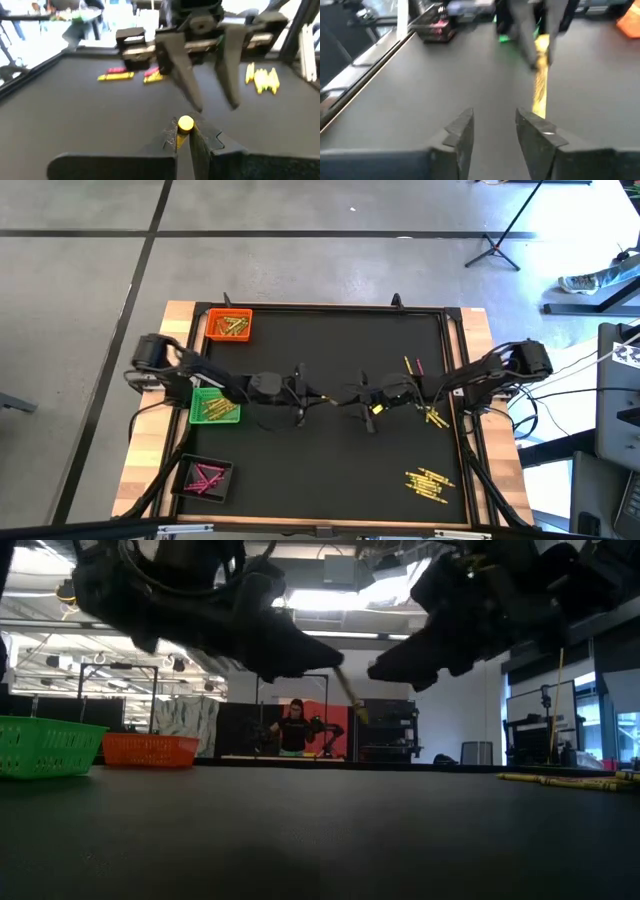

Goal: Sort crayons
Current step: Put the yellow crayon into the green bin

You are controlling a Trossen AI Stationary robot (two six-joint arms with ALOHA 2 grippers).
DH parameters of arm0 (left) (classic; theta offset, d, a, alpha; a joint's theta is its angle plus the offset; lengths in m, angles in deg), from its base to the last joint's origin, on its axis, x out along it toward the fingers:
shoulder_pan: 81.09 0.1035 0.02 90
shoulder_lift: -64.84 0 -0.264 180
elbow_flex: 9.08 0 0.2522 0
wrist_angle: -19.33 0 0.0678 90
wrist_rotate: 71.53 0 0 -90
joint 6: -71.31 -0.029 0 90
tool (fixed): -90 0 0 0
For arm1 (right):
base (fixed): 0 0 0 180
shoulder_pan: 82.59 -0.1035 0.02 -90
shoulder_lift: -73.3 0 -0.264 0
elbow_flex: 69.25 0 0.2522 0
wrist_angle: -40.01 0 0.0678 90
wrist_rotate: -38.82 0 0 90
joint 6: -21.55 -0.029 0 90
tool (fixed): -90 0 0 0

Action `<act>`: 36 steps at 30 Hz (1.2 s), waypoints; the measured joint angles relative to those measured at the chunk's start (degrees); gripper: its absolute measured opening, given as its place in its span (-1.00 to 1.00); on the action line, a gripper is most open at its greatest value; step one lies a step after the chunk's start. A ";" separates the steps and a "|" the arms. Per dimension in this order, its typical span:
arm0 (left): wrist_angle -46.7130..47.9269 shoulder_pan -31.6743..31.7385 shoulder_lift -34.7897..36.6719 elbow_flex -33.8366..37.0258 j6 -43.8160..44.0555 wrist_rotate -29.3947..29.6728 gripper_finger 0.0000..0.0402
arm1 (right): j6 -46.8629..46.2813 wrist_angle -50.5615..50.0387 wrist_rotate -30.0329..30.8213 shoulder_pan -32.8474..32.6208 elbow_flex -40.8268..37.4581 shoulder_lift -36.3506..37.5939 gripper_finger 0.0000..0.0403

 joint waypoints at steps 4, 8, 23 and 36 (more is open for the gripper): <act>17.93 -0.96 9.72 -0.96 0.20 0.76 -0.96 | 1.87 -3.48 1.46 -2.68 -0.01 1.32 -0.19; 43.65 -2.47 18.97 -5.21 1.69 2.78 -0.96 | 4.07 -3.31 5.61 -5.05 -0.01 0.50 -0.17; 119.52 -7.20 27.19 -25.05 28.71 6.14 -0.95 | 2.87 -2.00 11.53 -5.70 -0.09 -5.76 -0.17; 124.56 -8.08 25.79 -10.86 37.84 -3.49 -0.95 | 2.86 -1.71 11.51 -5.70 -0.08 -5.89 -0.17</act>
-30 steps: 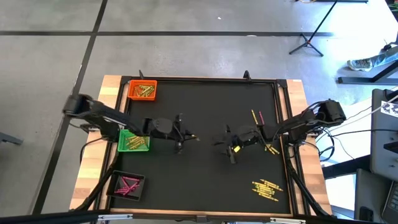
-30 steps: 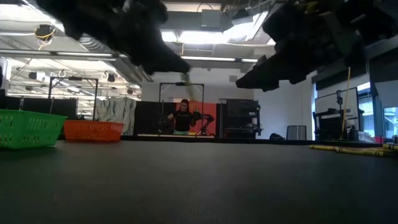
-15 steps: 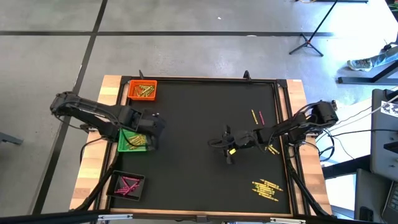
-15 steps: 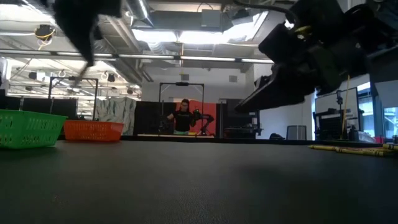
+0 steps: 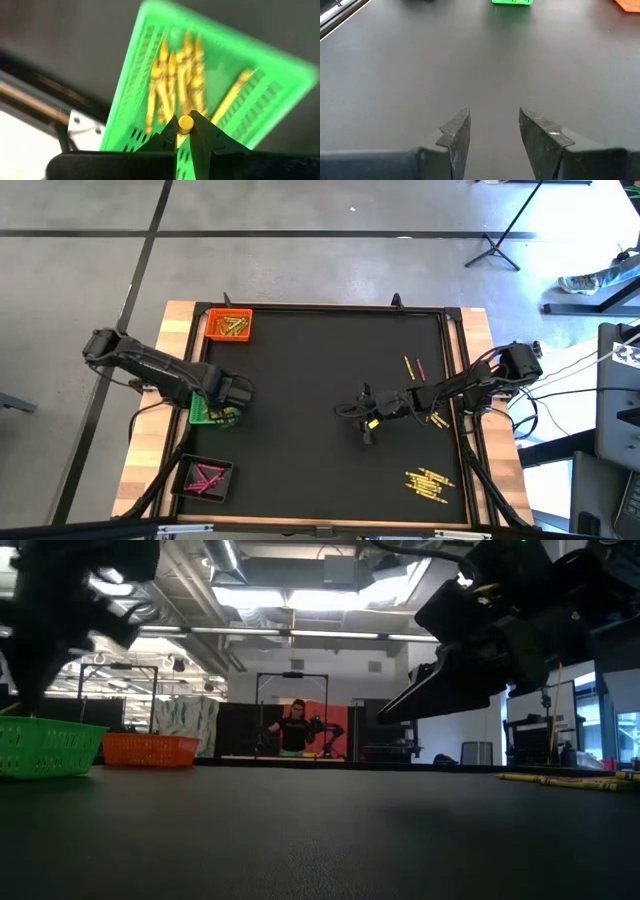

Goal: Sort crayons
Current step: Put the yellow crayon into the green bin

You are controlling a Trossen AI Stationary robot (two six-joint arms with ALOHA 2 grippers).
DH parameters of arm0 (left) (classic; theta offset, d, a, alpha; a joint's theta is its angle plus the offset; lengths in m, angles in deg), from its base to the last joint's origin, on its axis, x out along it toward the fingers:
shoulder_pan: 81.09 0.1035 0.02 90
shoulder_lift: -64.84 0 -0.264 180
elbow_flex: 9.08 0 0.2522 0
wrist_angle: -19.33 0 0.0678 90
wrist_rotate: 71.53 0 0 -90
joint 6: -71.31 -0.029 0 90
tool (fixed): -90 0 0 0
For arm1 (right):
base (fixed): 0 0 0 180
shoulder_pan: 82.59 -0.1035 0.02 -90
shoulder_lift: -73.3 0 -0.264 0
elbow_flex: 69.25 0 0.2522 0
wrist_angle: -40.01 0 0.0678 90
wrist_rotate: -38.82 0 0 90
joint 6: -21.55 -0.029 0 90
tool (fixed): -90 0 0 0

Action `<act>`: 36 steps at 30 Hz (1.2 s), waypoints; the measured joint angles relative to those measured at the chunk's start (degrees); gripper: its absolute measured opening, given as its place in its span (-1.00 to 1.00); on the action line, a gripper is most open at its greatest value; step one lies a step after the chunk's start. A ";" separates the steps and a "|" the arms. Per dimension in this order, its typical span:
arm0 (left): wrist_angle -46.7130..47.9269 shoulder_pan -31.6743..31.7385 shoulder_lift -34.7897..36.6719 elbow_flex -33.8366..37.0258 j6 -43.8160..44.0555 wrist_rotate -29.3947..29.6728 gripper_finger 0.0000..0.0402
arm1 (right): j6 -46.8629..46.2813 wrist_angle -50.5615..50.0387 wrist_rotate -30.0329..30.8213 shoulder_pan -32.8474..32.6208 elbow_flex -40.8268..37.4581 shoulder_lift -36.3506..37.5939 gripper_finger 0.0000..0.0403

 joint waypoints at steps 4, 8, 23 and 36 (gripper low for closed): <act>-1.79 0.00 -1.04 3.01 0.83 -1.26 -0.94 | 0.00 0.16 0.01 0.00 0.00 0.00 -0.17; -3.01 0.07 -1.18 3.31 -0.32 -0.53 -0.85 | 0.00 0.31 0.70 0.00 0.00 0.00 -0.17; -7.74 -1.60 -1.18 -4.23 -5.12 7.74 -0.49 | 0.35 0.30 1.20 0.00 0.00 0.00 -0.17; -67.30 -1.21 -2.40 4.79 -33.12 14.37 -0.48 | -3.95 -0.04 0.62 0.06 0.00 0.14 -0.17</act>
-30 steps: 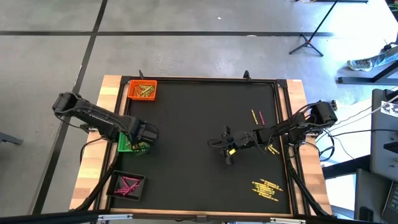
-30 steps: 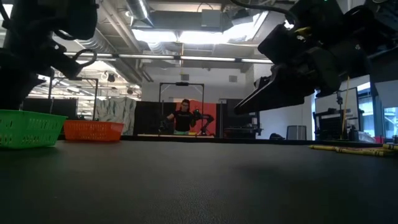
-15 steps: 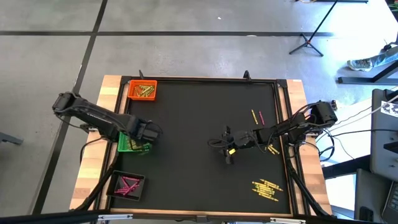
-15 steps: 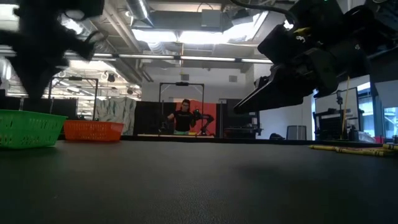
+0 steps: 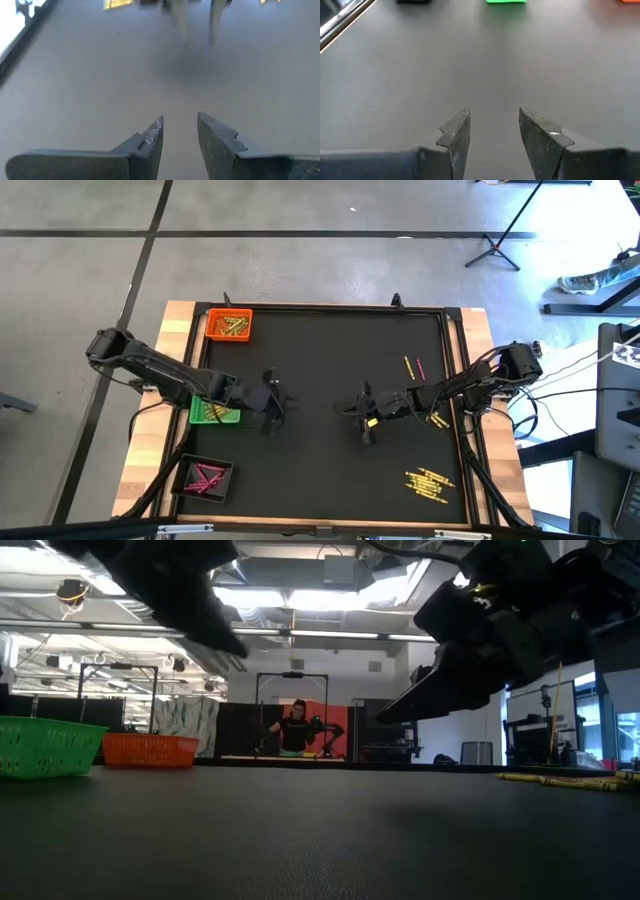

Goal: Sort crayons
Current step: Put the yellow crayon into the green bin

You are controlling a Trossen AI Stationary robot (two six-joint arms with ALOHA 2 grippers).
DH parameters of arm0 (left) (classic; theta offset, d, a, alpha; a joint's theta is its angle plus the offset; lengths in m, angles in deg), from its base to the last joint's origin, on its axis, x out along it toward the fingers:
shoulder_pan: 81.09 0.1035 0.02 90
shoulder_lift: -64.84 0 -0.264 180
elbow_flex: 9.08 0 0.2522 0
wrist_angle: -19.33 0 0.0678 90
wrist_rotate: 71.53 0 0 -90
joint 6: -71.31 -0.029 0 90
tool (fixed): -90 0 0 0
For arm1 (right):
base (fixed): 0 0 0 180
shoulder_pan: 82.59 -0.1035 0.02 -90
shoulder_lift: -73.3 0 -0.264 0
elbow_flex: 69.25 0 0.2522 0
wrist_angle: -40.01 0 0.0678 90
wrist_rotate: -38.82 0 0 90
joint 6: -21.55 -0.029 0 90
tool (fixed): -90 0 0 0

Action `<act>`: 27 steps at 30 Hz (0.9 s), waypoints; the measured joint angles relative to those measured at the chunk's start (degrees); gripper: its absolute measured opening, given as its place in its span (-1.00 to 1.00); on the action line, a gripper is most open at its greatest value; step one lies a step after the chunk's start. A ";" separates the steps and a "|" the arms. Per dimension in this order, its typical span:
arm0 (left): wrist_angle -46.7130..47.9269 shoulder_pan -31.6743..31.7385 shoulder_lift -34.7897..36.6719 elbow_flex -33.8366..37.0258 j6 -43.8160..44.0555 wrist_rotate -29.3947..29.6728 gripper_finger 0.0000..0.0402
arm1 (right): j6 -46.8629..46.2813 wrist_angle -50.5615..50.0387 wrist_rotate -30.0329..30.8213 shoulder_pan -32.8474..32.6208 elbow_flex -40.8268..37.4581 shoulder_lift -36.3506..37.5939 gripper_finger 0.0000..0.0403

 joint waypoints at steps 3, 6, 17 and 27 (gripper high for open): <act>-11.83 0.80 -1.42 3.33 -3.89 -0.41 -0.48 | -2.46 -2.36 1.00 1.15 0.07 1.71 -0.17; -22.31 1.83 -4.01 6.31 -6.39 -0.50 -0.48 | -4.84 -7.32 1.06 3.47 0.09 4.67 -0.17; -32.12 4.85 -13.87 7.68 -6.69 0.06 -0.48 | -13.05 -35.11 2.59 17.15 0.10 21.00 -0.17; -32.61 5.29 -15.78 7.64 -6.69 0.09 -0.48 | -18.81 -56.47 -2.54 34.40 0.07 26.56 -0.17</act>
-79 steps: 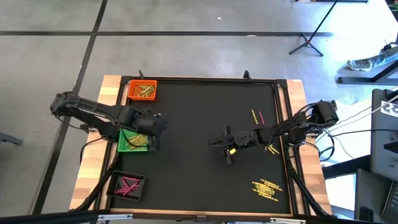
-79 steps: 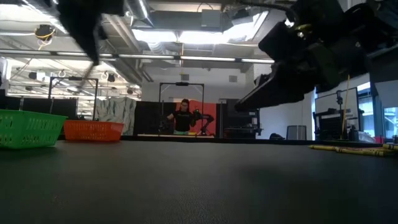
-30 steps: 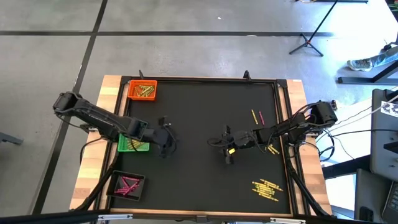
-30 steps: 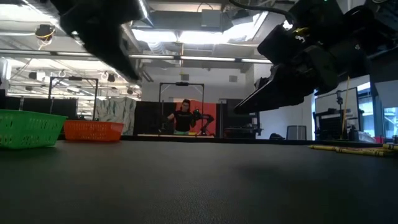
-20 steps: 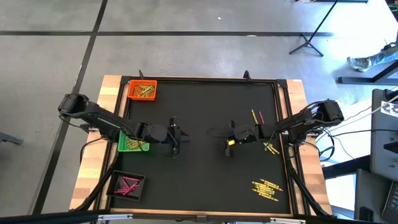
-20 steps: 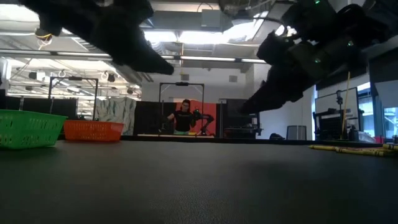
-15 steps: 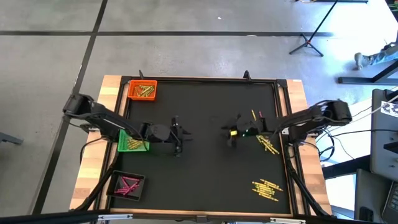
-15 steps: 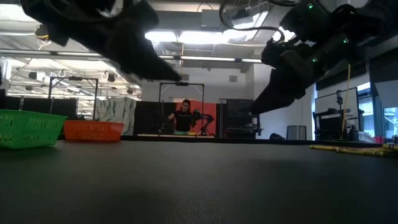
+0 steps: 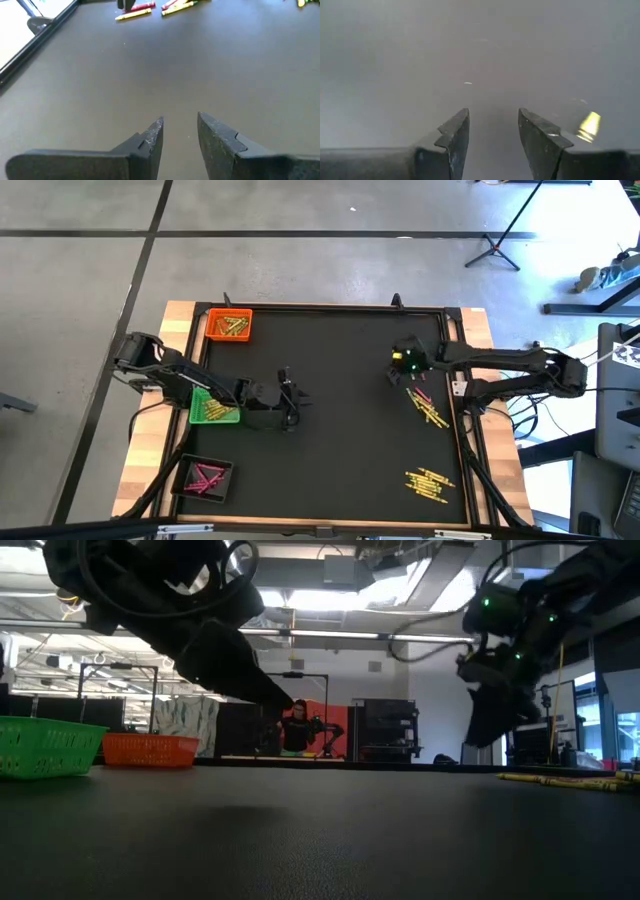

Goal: Sort crayons
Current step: Put the yellow crayon into the green bin

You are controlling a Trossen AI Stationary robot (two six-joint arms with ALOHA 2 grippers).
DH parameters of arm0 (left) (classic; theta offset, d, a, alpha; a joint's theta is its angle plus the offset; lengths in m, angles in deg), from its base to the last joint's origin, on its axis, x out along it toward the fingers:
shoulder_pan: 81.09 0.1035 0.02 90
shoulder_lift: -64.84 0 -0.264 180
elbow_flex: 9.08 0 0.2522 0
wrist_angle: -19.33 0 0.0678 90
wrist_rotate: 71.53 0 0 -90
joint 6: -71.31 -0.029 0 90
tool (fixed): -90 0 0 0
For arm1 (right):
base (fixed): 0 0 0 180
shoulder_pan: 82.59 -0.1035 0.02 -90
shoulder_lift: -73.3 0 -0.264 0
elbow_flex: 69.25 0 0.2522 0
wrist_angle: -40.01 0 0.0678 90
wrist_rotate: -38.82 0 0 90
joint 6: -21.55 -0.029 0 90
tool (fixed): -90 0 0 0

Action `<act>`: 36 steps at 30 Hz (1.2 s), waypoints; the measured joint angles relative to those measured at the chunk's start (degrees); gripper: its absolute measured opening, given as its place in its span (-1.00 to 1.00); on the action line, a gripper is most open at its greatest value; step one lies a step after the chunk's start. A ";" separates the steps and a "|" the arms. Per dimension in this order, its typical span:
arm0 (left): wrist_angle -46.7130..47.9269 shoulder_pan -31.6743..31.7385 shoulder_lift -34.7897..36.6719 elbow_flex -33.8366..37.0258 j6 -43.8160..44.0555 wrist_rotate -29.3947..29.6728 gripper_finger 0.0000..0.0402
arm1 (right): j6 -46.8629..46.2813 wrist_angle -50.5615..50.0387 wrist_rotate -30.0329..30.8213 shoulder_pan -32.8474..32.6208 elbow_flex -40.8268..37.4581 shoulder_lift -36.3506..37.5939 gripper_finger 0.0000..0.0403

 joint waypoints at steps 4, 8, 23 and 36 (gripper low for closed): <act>0.02 0.00 0.00 0.00 0.00 0.00 -0.48 | 0.10 -3.04 -0.34 5.55 0.02 0.00 -0.17; 0.03 0.00 0.00 0.00 0.01 0.00 -0.48 | 0.77 -5.31 -0.40 9.83 0.02 0.00 -0.17; 0.23 0.00 0.00 0.00 0.02 0.02 -0.48 | 3.12 -5.47 1.46 11.73 -4.30 -0.04 -0.17; -0.01 0.00 0.00 0.00 0.04 0.02 -0.48 | 1.50 0.12 0.31 11.71 -8.95 0.06 -0.17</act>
